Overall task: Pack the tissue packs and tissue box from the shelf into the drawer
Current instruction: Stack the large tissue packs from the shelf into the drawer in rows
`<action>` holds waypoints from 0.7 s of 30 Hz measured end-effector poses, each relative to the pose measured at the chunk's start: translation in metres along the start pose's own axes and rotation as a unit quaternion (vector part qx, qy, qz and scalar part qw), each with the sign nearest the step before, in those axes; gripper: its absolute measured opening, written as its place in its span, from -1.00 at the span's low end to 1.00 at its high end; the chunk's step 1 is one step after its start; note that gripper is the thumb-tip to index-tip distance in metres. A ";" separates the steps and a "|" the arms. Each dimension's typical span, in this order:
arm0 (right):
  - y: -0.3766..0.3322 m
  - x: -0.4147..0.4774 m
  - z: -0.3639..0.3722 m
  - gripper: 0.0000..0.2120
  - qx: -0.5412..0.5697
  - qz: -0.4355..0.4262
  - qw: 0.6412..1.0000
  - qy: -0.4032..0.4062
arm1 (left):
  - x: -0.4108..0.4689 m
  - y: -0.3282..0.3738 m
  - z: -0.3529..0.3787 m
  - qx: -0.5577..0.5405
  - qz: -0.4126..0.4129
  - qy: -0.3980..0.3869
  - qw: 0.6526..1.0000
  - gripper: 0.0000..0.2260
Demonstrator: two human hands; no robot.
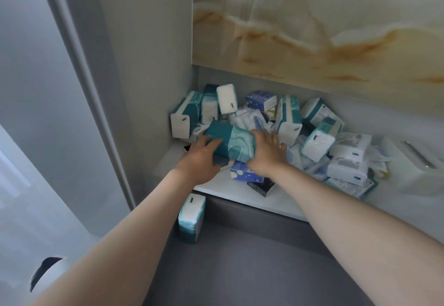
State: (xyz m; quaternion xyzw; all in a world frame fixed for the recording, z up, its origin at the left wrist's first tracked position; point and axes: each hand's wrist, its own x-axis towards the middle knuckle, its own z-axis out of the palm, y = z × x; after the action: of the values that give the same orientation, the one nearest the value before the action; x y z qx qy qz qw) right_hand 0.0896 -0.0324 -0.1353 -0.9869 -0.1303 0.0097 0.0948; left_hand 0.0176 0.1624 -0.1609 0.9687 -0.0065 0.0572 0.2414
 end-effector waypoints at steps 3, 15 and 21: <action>-0.003 0.002 -0.002 -0.23 0.058 -0.036 0.995 0.067 | 0.005 0.004 0.004 0.041 0.024 0.026 0.999 -0.35; -0.031 -0.060 -0.039 -0.08 0.333 -0.225 0.914 0.060 | -0.030 0.038 -0.044 -0.011 0.082 0.107 0.991 -0.07; -0.035 -0.092 -0.037 -0.11 0.508 -0.070 0.852 -0.109 | -0.076 0.042 -0.052 -0.104 0.034 0.121 0.987 -0.09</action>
State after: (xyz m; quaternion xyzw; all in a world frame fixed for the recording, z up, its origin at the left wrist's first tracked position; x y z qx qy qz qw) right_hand -0.0068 -0.0297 -0.0931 -0.7823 -0.1852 0.1757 0.5682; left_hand -0.0648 0.1485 -0.1044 0.9235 -0.0163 0.1814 0.3377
